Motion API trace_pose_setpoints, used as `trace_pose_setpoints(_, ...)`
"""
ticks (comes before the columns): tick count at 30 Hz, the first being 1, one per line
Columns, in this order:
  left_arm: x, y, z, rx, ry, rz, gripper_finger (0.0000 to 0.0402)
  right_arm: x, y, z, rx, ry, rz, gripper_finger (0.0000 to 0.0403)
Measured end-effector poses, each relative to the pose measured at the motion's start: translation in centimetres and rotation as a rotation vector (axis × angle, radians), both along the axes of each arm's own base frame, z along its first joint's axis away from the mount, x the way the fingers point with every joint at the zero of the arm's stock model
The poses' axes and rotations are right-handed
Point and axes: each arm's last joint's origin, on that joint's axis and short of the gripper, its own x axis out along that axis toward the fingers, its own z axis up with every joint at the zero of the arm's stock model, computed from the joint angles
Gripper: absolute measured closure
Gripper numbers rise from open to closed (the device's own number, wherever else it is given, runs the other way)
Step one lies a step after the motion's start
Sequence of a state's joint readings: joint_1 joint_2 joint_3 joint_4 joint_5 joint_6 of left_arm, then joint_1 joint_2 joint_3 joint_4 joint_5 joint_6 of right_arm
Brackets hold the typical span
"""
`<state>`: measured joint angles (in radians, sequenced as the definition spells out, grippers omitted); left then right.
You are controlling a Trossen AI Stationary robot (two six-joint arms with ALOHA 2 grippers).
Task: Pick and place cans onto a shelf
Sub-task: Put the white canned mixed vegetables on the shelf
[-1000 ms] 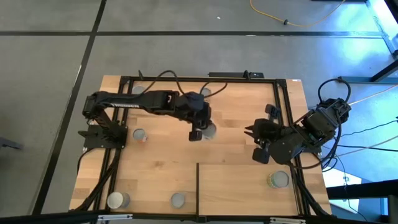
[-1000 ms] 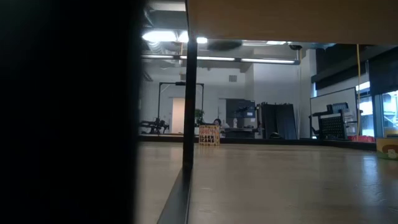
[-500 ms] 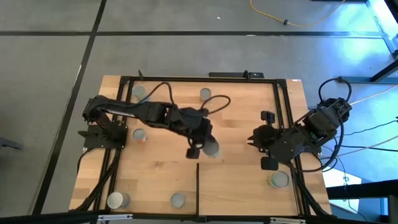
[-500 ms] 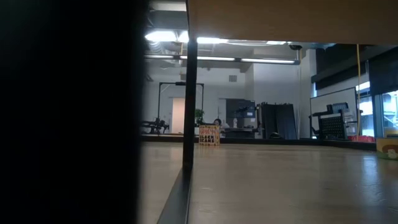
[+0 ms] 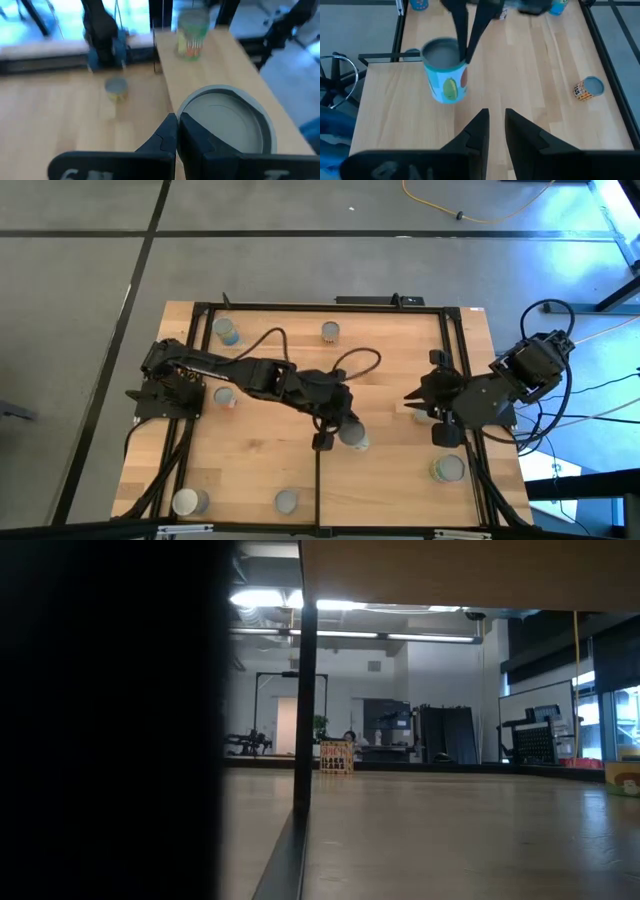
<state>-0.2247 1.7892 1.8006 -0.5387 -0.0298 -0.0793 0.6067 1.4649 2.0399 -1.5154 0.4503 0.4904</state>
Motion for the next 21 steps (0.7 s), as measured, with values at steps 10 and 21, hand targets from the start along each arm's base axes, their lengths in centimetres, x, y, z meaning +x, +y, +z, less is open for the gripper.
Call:
trace_pose_setpoints(10, 1.0, -1.9, -3.3, -0.104, 0.157, 0.000, 0.0401, -0.2, -0.1, 0.1, -0.002, -0.005, 0.006, 0.0338)
trace_pose_setpoints(21, 1.8, -2.8, -4.7, -0.132, 0.197, 0.005, 0.0401, -0.2, -0.1, 0.1, -0.016, -0.004, 0.021, 0.0338)
